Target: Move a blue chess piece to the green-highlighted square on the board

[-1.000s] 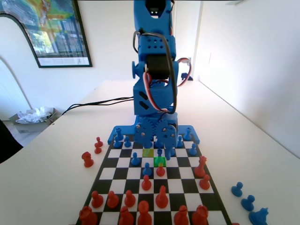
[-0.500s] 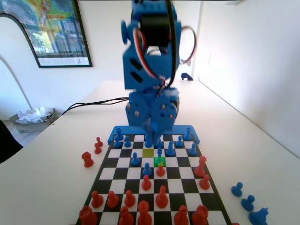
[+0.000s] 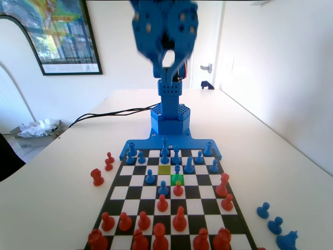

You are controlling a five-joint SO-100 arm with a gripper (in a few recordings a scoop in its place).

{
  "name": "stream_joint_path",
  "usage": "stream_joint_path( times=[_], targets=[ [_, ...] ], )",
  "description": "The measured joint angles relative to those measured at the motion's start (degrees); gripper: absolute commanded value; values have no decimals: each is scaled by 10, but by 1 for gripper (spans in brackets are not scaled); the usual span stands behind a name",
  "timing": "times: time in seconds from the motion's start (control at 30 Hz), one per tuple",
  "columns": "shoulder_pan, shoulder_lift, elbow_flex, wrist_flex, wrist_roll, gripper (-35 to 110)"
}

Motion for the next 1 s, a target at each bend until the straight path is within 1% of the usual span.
stream_joint_path(
  times=[0.13, 0.27, 0.47, 0.73, 1.0],
  targets=[
    [-6, 105, 26, 27, -33, 1],
    [-20, 192, 91, 21, -35, 1],
    [-11, 321, 203, 5, -48, 1],
    [-11, 372, 258, -52, -48, 1],
    [-16, 445, 258, -74, -43, 1]
  ],
)
